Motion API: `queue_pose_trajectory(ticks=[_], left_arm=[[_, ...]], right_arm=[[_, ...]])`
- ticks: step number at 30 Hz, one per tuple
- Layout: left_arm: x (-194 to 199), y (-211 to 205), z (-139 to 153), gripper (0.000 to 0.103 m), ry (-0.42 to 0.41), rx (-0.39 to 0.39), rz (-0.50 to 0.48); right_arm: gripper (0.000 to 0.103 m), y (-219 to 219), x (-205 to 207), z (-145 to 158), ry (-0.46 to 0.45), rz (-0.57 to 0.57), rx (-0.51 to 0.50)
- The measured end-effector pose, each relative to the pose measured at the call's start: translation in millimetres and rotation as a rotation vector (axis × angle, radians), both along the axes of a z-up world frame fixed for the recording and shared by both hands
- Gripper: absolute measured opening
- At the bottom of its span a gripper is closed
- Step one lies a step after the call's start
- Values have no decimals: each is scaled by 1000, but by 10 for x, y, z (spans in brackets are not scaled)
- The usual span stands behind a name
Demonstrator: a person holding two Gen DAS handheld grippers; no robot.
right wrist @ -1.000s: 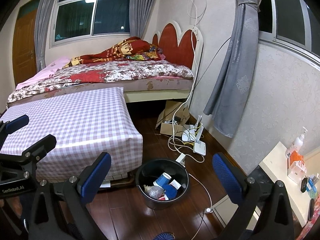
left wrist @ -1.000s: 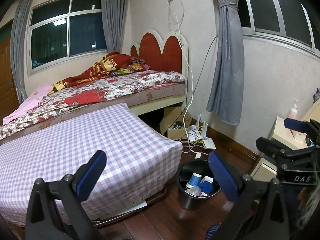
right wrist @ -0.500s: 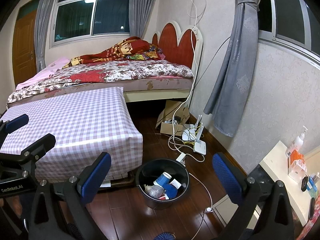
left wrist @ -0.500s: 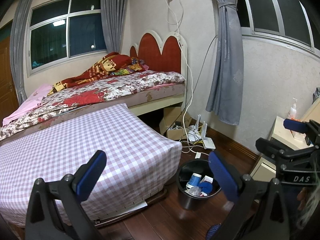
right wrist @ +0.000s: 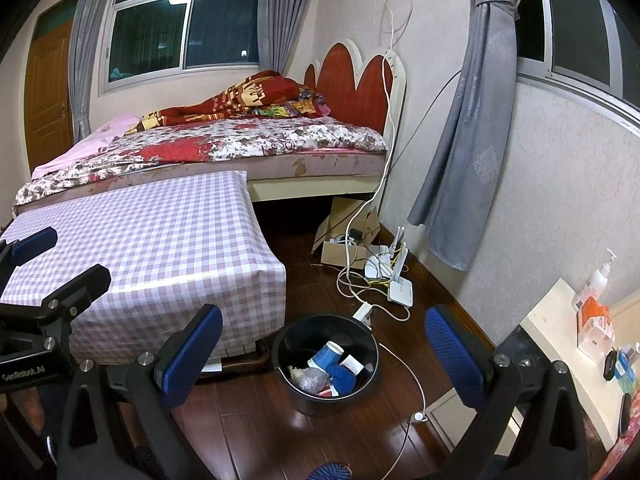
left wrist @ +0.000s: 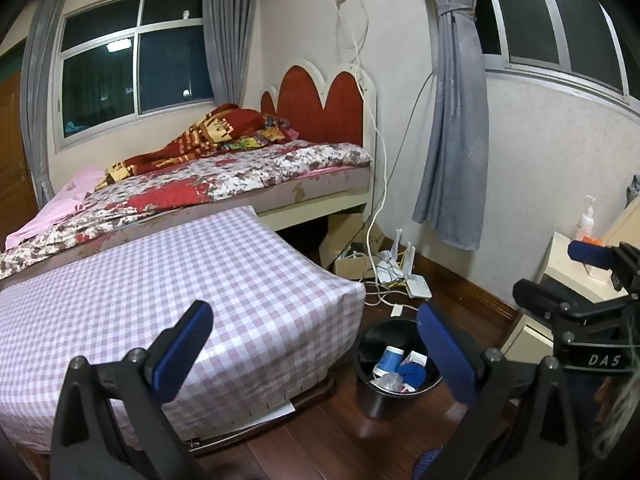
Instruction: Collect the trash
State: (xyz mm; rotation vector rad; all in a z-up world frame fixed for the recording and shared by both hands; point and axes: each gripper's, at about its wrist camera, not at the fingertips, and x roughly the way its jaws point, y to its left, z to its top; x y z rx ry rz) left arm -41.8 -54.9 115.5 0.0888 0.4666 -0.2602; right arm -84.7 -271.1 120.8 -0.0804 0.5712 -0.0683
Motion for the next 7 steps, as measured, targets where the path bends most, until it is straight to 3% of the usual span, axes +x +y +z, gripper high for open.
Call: queue_pose_trajectory(ticks=[7], left_arm=[[1,37,26,102,-14,-6,-20]], right_arm=[[102,13,0,-10,2,-1,2]])
